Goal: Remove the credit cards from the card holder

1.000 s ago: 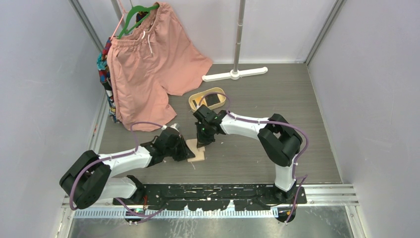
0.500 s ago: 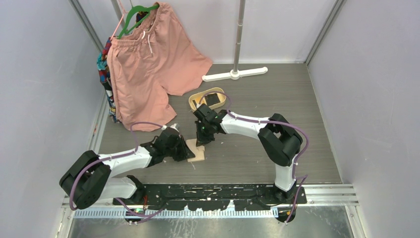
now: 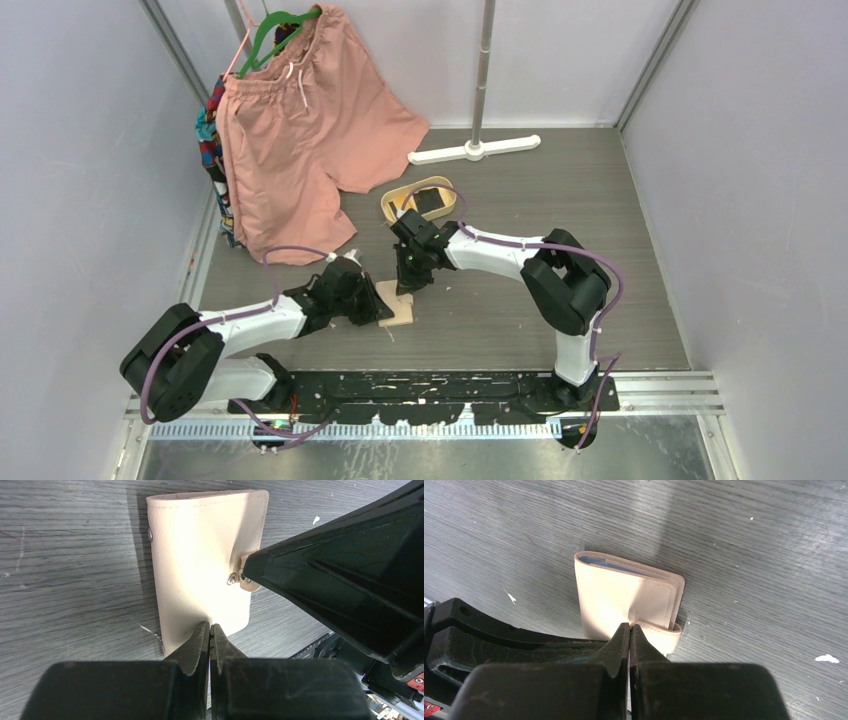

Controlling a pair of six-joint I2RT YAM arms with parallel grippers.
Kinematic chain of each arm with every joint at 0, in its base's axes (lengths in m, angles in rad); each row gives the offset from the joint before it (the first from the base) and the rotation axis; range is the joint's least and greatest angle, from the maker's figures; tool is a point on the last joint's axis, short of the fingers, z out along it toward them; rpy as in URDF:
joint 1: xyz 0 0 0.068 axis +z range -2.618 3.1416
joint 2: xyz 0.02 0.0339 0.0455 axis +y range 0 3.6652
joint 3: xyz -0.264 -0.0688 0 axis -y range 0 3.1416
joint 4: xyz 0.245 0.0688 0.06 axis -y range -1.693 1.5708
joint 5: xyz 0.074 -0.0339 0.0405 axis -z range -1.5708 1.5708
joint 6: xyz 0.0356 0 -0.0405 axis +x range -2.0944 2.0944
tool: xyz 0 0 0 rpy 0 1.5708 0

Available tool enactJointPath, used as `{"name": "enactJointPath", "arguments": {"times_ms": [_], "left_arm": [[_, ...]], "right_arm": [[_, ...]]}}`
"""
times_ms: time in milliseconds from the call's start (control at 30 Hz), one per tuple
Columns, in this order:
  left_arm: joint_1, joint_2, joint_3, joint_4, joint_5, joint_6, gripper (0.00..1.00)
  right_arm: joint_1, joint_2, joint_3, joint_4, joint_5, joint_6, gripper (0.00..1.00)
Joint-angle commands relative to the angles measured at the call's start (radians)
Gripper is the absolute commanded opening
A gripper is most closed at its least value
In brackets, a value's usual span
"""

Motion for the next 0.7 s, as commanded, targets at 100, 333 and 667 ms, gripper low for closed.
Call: {"name": "enactJointPath", "arguments": {"times_ms": [100, 333, 667], "left_arm": [[-0.003, 0.017, -0.013, 0.001, -0.009, 0.013, 0.01], [-0.002, 0.026, -0.011, 0.004, -0.008, 0.013, 0.01], [-0.002, 0.037, -0.011, 0.013, -0.009, 0.012, 0.01]], "right_arm": [[0.0, -0.007, 0.016, 0.0, 0.055, -0.027, 0.01], [0.007, 0.002, 0.012, 0.006, 0.07, -0.03, 0.01], [0.028, 0.008, 0.01, 0.012, 0.058, -0.042, 0.01]]}}
